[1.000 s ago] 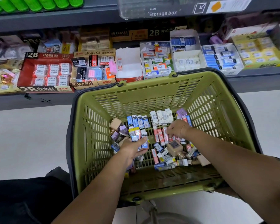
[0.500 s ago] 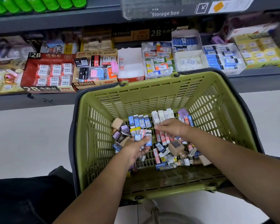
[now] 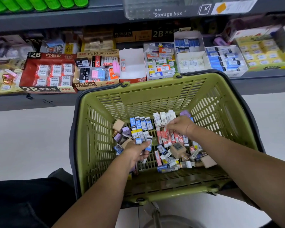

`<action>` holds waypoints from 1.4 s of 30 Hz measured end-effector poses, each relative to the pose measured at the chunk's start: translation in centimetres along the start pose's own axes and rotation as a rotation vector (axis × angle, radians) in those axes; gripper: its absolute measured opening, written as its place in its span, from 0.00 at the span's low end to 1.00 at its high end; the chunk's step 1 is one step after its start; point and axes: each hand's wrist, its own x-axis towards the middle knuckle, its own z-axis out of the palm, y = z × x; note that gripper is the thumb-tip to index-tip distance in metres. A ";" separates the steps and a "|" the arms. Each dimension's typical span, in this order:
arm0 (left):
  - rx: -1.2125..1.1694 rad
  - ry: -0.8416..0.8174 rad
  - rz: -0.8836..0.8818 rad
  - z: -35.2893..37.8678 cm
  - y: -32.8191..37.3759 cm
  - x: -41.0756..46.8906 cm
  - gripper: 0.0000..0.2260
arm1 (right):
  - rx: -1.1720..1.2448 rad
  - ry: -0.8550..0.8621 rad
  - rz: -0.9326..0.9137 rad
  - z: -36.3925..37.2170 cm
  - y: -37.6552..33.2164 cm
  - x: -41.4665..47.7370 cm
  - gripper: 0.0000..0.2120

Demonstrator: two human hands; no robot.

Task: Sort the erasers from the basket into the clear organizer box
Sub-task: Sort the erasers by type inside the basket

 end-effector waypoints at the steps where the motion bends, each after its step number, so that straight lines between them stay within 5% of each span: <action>1: -0.001 0.016 0.006 0.0 0.0 0.2 0.24 | -0.053 0.001 -0.008 0.5 0.0 0.1 0.09; 8: -0.144 -0.044 0.055 1.3 0.8 -0.8 0.37 | -0.508 0.076 -0.015 3.8 -1.5 0.4 0.21; 17: -0.227 -0.101 0.004 3.2 1.3 -0.5 0.37 | -0.496 0.144 0.097 2.7 -0.2 0.7 0.23; 24: -0.253 -0.097 -0.046 3.1 1.6 -0.4 0.40 | -0.433 0.019 0.221 -0.7 0.4 0.1 0.17; 29: -0.232 -0.107 -0.064 3.1 1.5 -0.5 0.36 | -0.274 -0.053 0.190 -0.6 0.2 -1.0 0.09; 32: -0.228 -0.075 -0.058 2.2 1.6 -0.8 0.26 | -0.290 -0.003 0.180 -0.9 -0.7 -0.8 0.13; 36: -0.250 -0.049 -0.031 0.5 2.4 -1.0 0.12 | 0.473 -0.105 0.203 -1.0 -2.2 -0.9 0.05; 40: -0.293 0.018 0.010 -0.9 3.5 -1.4 0.23 | 0.648 -0.240 0.161 -0.5 -3.6 -1.2 0.16; 42: -0.300 0.055 0.039 -1.6 4.0 -1.5 0.20 | 0.603 -0.210 0.145 0.5 -4.5 -1.1 0.20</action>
